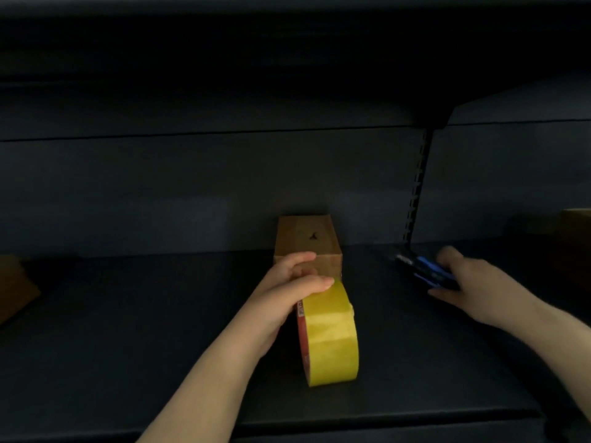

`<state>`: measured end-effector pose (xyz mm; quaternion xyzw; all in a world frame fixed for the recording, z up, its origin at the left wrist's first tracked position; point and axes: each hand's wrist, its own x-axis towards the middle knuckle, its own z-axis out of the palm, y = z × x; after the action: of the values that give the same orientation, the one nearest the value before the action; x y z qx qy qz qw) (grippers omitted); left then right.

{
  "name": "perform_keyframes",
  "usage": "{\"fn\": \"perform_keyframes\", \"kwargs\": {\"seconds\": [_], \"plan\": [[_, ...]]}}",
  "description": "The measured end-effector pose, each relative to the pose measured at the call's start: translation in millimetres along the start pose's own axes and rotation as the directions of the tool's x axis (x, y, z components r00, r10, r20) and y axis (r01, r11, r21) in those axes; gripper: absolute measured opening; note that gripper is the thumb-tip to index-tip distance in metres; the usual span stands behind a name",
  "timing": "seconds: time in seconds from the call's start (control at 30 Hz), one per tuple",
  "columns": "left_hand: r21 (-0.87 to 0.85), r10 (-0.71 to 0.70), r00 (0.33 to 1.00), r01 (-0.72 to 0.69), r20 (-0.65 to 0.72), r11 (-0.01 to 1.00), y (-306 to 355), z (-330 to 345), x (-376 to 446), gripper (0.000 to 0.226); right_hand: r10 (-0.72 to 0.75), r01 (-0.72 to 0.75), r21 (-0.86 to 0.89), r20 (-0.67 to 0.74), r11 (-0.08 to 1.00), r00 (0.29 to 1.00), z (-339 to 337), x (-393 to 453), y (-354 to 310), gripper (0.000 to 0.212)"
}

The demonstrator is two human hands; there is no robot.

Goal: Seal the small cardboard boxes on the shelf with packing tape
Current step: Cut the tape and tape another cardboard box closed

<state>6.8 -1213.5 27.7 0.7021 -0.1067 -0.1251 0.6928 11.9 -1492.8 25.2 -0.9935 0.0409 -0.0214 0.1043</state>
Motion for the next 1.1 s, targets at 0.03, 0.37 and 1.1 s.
{"fn": "perform_keyframes", "kwargs": {"seconds": [0.03, 0.37, 1.1], "plan": [[-0.003, -0.002, 1.000, 0.002, -0.001, 1.000, 0, 0, -1, 0.051, -0.090, 0.091, 0.007, -0.069, 0.996, 0.994, -7, -3, -4, 0.041], [-0.013, -0.052, 0.999, 0.052, 0.008, 0.999, 2, 1, -4, 0.065, -0.695, 0.540, -0.547, -0.110, 0.640, 0.711, -44, -20, -78, 0.037], [-0.035, -0.001, 0.999, -0.001, -0.040, 0.999, -3, -2, 0, 0.075, -0.432, 0.459, -0.320, 0.156, 0.829, 0.888, -48, 9, -32, 0.022]]}}
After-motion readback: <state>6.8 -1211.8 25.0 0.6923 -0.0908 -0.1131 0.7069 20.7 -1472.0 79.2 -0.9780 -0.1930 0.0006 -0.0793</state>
